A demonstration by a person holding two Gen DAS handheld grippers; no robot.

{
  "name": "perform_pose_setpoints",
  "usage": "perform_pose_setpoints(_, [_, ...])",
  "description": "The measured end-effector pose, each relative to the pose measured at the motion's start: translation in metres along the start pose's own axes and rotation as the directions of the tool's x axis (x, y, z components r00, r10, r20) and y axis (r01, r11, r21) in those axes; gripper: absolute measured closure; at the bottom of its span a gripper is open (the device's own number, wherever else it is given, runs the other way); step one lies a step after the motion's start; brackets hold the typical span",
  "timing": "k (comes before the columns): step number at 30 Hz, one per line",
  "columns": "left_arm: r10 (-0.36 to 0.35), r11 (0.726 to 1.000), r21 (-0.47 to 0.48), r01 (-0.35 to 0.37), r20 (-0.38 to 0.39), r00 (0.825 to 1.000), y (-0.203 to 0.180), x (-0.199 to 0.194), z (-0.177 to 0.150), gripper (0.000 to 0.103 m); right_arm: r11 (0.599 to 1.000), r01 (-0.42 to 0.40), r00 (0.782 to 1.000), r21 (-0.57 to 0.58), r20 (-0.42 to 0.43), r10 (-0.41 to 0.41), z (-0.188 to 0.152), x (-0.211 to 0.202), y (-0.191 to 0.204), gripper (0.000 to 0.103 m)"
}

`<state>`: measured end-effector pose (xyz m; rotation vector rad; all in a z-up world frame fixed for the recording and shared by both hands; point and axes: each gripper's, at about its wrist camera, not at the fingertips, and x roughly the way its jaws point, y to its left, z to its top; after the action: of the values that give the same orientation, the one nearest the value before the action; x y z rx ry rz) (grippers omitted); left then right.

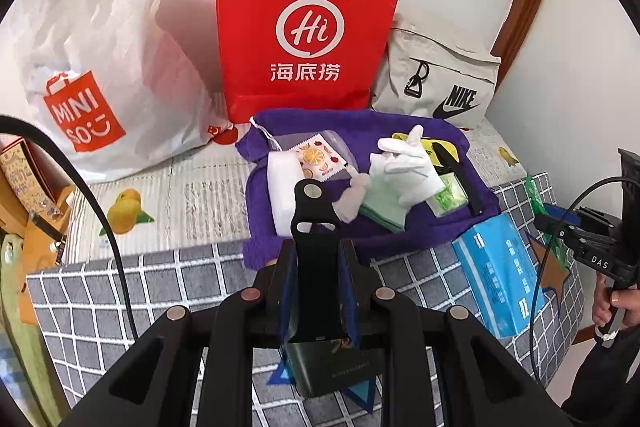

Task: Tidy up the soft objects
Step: 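Carry the green packet up and over onto the purple towel with the right tool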

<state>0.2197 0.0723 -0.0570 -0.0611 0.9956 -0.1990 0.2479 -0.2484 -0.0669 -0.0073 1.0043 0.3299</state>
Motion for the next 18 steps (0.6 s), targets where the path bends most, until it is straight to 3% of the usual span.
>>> perform_pose_setpoints(7, [-0.005, 1.0, 0.014, 0.005, 0.0, 1.0, 0.004, 0.011, 0.018, 0.082, 1.0, 0.008, 1.0, 0.006, 0.009, -0.008, 0.019, 0.011, -0.001, 0.07])
perform_pose_setpoints(18, [-0.026, 0.998, 0.054, 0.028, -0.027, 0.999, -0.004, 0.042, 0.05, 0.082, 0.999, 0.021, 0.999, 0.028, -0.027, -0.021, 0.052, 0.062, -0.01, 0.07])
